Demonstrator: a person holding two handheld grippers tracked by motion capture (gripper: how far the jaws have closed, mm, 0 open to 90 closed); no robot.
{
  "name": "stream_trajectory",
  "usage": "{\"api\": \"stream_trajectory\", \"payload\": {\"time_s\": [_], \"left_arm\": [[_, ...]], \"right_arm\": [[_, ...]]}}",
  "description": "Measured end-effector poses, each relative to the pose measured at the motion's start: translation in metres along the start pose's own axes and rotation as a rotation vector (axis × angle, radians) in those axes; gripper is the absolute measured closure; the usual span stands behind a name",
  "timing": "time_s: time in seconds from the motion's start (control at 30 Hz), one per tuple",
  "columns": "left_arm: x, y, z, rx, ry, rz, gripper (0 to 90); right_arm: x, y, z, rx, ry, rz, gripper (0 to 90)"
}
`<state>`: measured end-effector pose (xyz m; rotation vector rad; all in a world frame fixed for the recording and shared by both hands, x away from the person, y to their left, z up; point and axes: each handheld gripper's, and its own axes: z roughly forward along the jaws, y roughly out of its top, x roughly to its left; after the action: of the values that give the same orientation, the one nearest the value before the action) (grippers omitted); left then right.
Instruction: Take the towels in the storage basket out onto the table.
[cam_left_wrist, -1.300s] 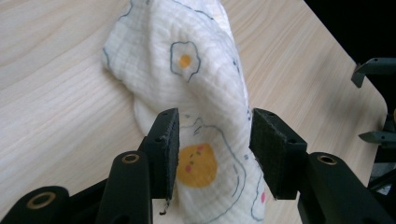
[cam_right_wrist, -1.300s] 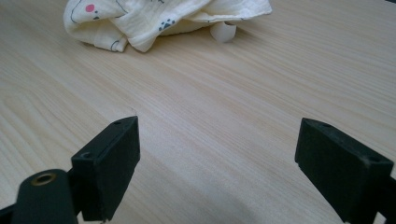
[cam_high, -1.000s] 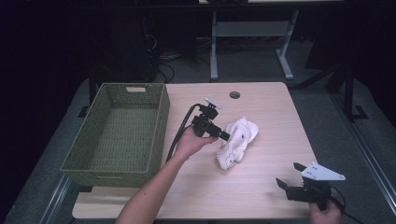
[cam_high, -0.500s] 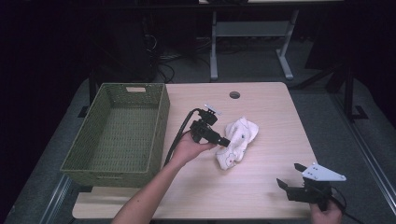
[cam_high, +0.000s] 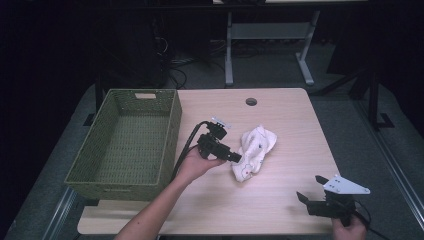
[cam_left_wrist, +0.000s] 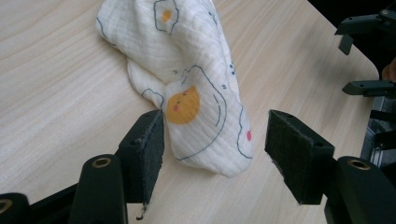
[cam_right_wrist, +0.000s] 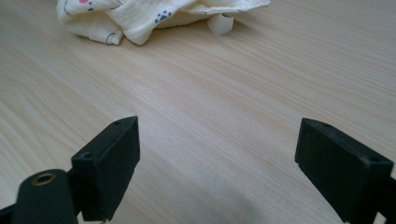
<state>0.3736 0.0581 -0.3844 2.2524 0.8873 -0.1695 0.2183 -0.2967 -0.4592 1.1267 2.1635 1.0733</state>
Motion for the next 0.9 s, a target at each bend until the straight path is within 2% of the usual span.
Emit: {"api": "stream_trajectory", "payload": {"time_s": [0.23, 0.53, 0.9], "left_arm": [[-0.006, -0.007, -0.006, -0.03, -0.028, -0.001, 36.9], [-0.007, -0.016, -0.01, -0.032, -0.03, 0.01, 36.1], [-0.011, -0.038, -0.015, -0.033, -0.026, 0.026, 35.9]], "right_arm": [[0.001, 0.001, 0.002, 0.006, -0.002, 0.0, 13.6], [0.001, 0.0, 0.001, 0.006, -0.004, -0.002, 13.6], [0.002, 0.0, 0.0, 0.012, -0.007, -0.002, 13.6]]}}
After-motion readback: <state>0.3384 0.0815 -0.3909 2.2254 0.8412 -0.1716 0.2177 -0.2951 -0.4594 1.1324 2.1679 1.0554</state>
